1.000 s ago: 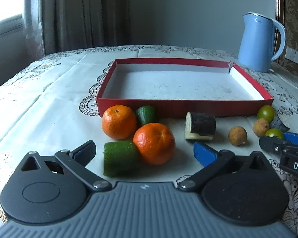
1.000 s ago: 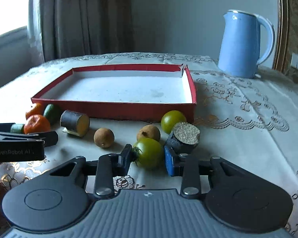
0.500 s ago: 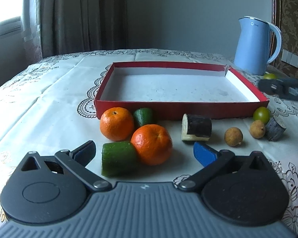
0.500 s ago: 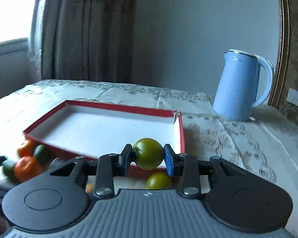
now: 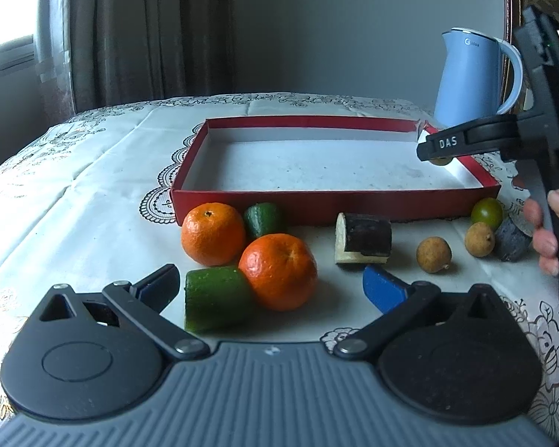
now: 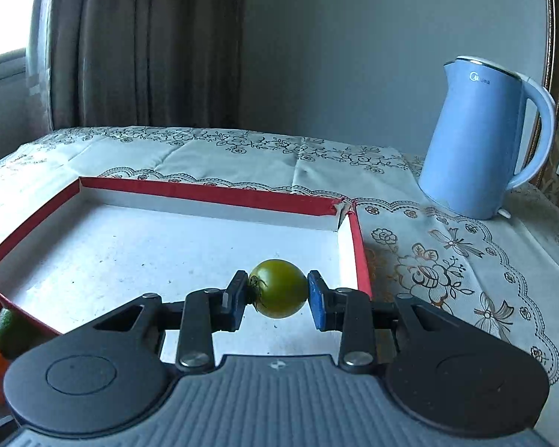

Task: Organize fruits
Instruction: 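Carry the green tomato into the tray and open the right gripper, then withdraw the right gripper from the tray back toward the fruits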

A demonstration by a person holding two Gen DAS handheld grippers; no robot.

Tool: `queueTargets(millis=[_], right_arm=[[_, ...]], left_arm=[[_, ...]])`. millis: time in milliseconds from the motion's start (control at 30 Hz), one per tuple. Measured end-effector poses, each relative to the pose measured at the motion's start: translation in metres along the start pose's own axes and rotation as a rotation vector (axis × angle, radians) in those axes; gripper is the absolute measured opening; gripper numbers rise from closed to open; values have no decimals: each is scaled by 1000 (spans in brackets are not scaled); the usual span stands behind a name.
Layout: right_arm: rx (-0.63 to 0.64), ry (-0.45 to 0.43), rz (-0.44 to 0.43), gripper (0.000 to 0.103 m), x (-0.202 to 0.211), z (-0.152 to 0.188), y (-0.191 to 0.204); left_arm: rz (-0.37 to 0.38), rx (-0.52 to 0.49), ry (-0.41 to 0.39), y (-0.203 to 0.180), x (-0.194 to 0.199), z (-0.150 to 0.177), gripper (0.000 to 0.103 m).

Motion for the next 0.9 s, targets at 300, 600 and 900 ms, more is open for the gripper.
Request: queueTargets(millis=[300,600,900], right_arm=[[-23,55,4,33,-16,-2,-7],[-26,132,9,53,-33,0,-9],[-101,32,-19,76,15,-3,-24]], left_arm=[[-2,-2,0,1,-1,0,103],[-8,-11,0,-1,-1,1,103],[-18,-10,-12,-3,1,1,103]])
Point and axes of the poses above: each gripper's, at about its wrist camera, not at the fingertips, and x roughly against the way its jaws point, y to its left, z to its underside, the point moved 4 cm from there along -x, roughly the way its jaws point, and after that the axes turned 12 degrees about x, right-handed, at the moved point
